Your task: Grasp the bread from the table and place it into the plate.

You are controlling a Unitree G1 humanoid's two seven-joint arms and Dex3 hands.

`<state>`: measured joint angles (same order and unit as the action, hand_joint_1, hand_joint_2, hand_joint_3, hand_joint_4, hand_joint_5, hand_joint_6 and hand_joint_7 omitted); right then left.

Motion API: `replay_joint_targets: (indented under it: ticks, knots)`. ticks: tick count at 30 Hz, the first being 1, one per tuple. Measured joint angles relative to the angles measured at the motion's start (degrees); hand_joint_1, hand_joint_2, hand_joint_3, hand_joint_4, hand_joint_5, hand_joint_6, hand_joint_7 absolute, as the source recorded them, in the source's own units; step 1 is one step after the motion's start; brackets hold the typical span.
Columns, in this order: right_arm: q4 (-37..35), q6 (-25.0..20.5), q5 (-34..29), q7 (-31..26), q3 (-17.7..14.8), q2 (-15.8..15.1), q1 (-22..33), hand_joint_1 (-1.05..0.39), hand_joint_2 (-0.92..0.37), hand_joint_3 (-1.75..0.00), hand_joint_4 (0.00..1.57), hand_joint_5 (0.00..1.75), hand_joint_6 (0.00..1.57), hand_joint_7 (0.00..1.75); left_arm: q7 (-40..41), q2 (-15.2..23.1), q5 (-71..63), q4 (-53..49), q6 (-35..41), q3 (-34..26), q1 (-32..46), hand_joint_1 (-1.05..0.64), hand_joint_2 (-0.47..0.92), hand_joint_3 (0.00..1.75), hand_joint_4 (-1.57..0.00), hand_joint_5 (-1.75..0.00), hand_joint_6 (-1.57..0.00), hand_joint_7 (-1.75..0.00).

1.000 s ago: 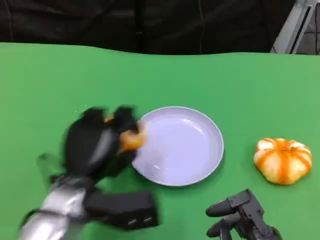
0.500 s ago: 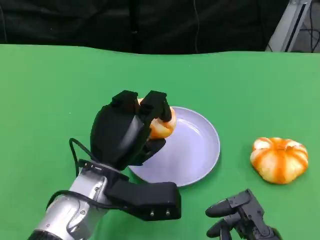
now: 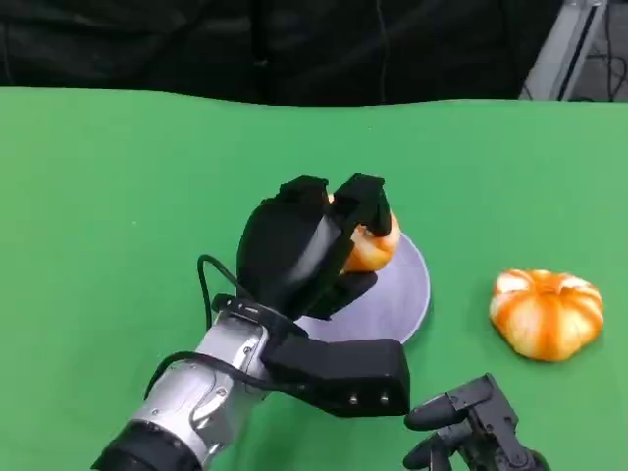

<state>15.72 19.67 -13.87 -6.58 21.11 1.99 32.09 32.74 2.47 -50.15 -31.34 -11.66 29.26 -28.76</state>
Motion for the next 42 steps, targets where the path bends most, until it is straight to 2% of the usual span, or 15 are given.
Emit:
replay_joint_targets:
  ticks: [3,12,13,14,15,16,18,19,20,21,24,25,28,36,42]
  knots:
    - [0.0,0.0,0.0,0.0,0.1,0.0,0.0,-0.05,-0.92,-1.02,0.08,1.75,0.0,1.75,-0.3,-0.4,0.0,-1.6,0.7,0.6,-0.3,-0.23,0.44,1.01,-0.92,-1.75,-0.67,-1.75]
    - [0.1,0.0,-0.2,-0.1,0.2,0.0,0.1,-0.06,-0.92,-1.02,0.08,1.75,0.0,1.74,-0.7,-1.4,0.1,-4.1,1.4,2.1,-1.6,-0.23,0.45,0.96,-0.92,-1.75,-0.66,-1.75]
    - [0.1,0.0,-0.1,-0.1,0.3,0.0,0.1,-0.06,-0.92,-1.02,0.08,1.75,0.0,1.74,-1.1,-1.5,0.1,-5.0,1.8,2.4,-2.1,-0.23,0.48,0.91,-0.9,-1.75,-0.65,-1.69]
    - [0.1,0.0,-0.1,-0.1,0.4,0.0,0.1,-0.06,-0.92,-1.02,0.07,1.75,0.0,1.74,-1.8,-1.8,0.1,-6.0,2.4,2.6,-2.7,-0.24,0.51,0.86,-0.87,-1.75,-0.67,-1.53]
    - [0.1,0.0,-0.1,-0.1,0.4,0.0,0.2,-0.06,-0.92,-1.02,0.07,1.75,0.0,1.74,-2.7,-1.8,0.1,-6.7,3.1,2.9,-3.0,-0.26,0.59,0.73,-0.77,-1.74,-0.74,-1.17]
    - [0.1,0.0,0.0,-0.1,0.5,0.0,0.2,-0.06,-0.92,-1.02,0.07,1.75,0.0,1.74,-3.6,-2.0,0.1,-7.2,3.9,3.0,-3.3,-0.28,0.67,0.6,-0.71,-1.67,-0.77,-0.92]
    - [0.2,0.0,-0.1,-0.1,0.6,0.0,0.2,-0.06,-0.92,-1.02,0.07,1.75,0.0,1.74,-6.3,-2.2,-0.3,-7.3,7.0,3.8,-3.6,-0.34,0.86,0.3,-0.52,-1.15,-0.68,-0.36]
    - [0.2,0.0,-0.2,-0.1,0.6,0.0,0.2,-0.06,-0.92,-1.02,0.07,1.75,0.0,1.74,-8.7,-2.3,-1.1,-7.2,9.7,4.5,-3.8,-0.35,0.89,0.24,-0.5,-1.06,-0.67,-0.27]
    - [0.2,0.0,-0.3,-0.1,0.6,0.0,0.2,-0.06,-0.92,-1.01,0.07,1.75,0.0,1.75,-10.6,-2.4,-1.6,-7.0,11.7,4.9,-3.8,-0.41,0.91,0.17,-0.37,-0.77,-0.53,-0.12]
    - [0.2,0.0,-0.5,-0.1,0.6,0.0,0.2,-0.06,-0.92,-1.01,0.07,1.75,0.0,1.75,-13.0,-2.5,-1.9,-6.6,13.8,5.4,-3.8,-0.45,0.91,0.14,-0.31,-0.63,-0.46,-0.06]
    - [0.2,0.0,-0.8,-0.1,0.6,0.0,0.3,-0.06,-0.92,-1.01,0.08,1.75,0.0,1.75,-18.8,-2.6,-2.6,-5.1,18.8,6.7,-3.8,-0.58,0.92,0.13,-0.11,-0.44,-0.24,-0.01]
    - [0.2,0.0,-0.8,-0.1,0.6,0.0,0.3,-0.06,-0.92,-1.0,0.08,1.75,0.0,1.75,-20.1,-2.6,-2.6,-4.6,20.1,6.9,-3.8,-0.6,0.92,0.14,-0.08,-0.42,-0.21,0.0]
    - [0.2,0.0,-0.8,-0.1,0.6,0.0,0.3,-0.06,-0.92,-1.0,0.08,1.75,0.0,1.75,-23.7,-2.5,-2.7,-3.2,22.6,7.2,-3.8,-0.82,0.92,0.22,-0.01,-0.27,-0.03,0.0]
    - [0.2,0.0,-1.0,-0.2,0.4,0.0,0.2,-0.05,-0.92,-1.0,0.09,1.75,0.0,1.75,-32.4,1.7,2.9,5.6,21.1,5.1,-2.2,-1.03,0.92,0.38,0.0,-0.02,0.0,0.0]
    - [0.2,0.0,-1.0,-0.4,0.4,0.1,-0.1,-0.06,-0.92,-1.0,0.09,1.75,0.0,1.75,-37.5,7.7,11.4,17.4,17.0,-1.3,5.4,-0.97,0.92,0.37,-0.08,-0.04,-0.01,0.0]
